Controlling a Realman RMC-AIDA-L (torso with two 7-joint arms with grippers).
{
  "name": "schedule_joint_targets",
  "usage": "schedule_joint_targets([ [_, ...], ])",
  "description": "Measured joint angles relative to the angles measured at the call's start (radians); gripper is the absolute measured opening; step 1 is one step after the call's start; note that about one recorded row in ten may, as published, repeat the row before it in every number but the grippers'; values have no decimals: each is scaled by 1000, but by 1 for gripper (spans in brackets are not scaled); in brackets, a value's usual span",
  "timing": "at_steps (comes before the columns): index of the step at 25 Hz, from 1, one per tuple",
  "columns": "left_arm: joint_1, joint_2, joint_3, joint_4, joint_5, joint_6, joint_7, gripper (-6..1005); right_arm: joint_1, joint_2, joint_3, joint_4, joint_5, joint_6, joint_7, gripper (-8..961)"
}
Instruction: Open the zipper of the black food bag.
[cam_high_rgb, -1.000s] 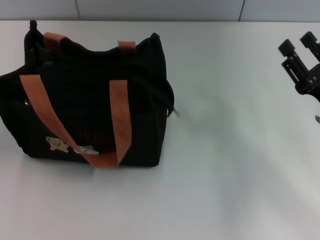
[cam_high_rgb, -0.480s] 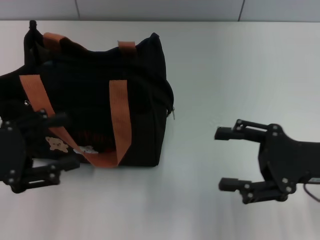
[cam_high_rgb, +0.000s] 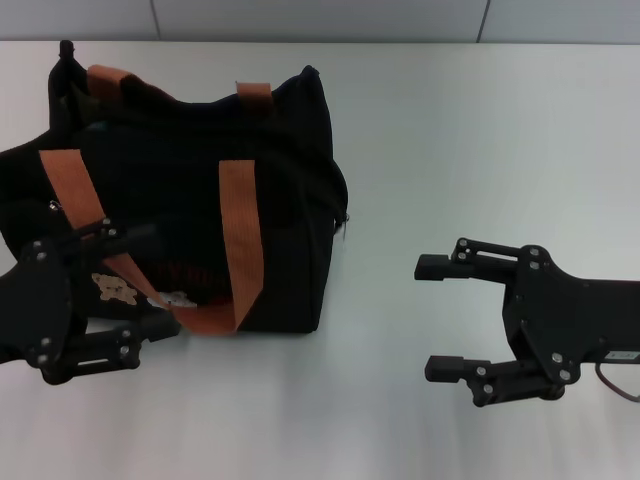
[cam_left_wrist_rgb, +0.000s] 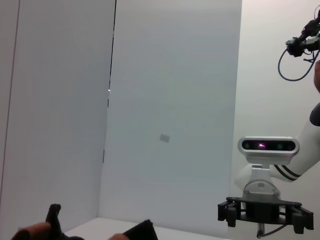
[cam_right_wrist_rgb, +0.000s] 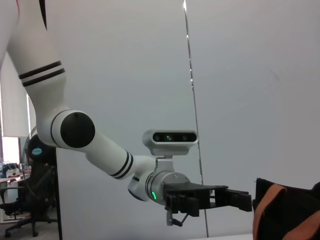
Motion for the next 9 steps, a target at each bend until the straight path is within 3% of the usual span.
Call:
schedule_joint_targets([
  [9, -4, -10, -1, -6, -5, 3, 1, 827, 8, 1, 6, 0, 1, -5, 3, 831],
])
